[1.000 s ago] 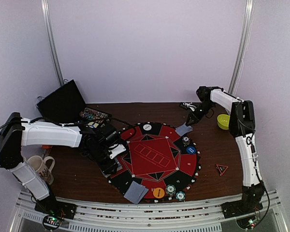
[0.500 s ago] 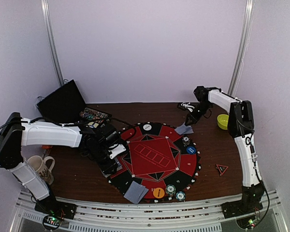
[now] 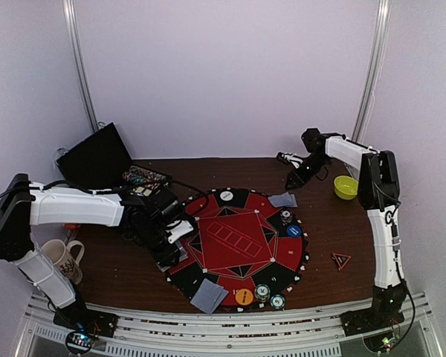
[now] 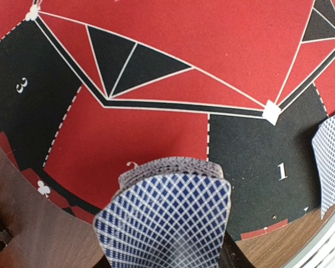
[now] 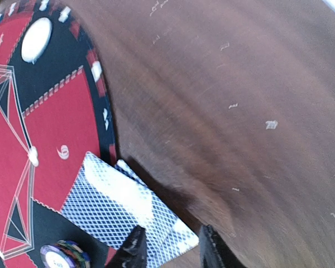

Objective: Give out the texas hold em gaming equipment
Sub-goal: Distribute the poker card in the small blind area, then place the face-down deck piles on the poker table mat.

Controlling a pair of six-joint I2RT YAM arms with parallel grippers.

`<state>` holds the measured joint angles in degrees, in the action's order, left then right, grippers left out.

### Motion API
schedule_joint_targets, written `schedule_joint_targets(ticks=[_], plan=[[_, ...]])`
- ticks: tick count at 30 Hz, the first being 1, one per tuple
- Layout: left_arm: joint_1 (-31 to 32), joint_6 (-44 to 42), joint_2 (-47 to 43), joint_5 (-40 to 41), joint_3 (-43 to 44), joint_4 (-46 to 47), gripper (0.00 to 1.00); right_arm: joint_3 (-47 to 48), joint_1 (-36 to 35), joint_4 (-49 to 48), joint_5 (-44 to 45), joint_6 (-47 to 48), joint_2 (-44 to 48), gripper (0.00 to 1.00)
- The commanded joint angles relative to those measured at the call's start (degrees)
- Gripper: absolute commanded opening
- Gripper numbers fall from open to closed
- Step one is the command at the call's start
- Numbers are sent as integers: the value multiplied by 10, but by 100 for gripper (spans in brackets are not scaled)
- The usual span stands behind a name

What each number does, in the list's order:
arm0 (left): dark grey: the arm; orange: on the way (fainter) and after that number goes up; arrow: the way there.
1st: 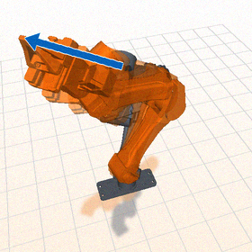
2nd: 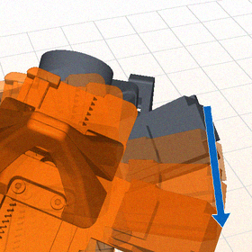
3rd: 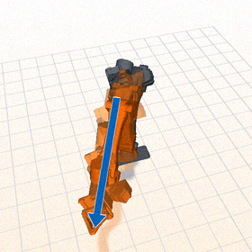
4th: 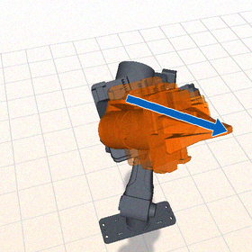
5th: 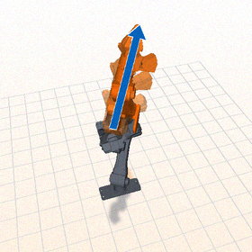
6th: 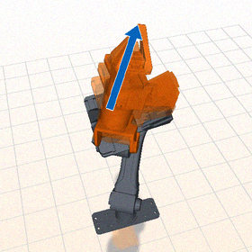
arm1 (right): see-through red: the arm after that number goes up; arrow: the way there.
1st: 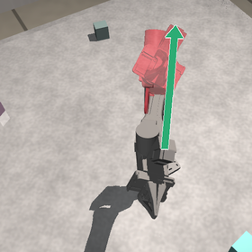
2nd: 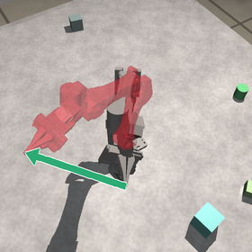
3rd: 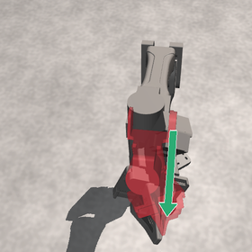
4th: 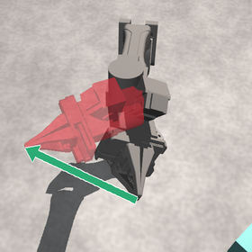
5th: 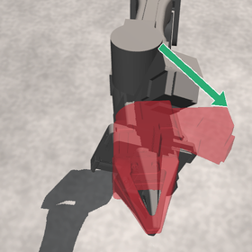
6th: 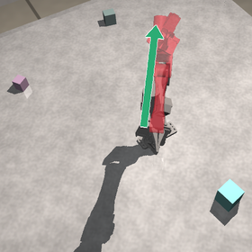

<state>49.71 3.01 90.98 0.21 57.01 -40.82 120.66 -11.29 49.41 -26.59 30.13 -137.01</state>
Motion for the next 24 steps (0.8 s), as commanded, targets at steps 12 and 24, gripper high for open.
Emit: schedule_joint_targets(ticks=[12,24], plan=[[2,-89,-56,47,46,-28,40,-322,-98,-389,-62,-418,312,48],[2,-125,-74,51,80,-38,39,-394,-322,-703,-229,-694,232,57]])
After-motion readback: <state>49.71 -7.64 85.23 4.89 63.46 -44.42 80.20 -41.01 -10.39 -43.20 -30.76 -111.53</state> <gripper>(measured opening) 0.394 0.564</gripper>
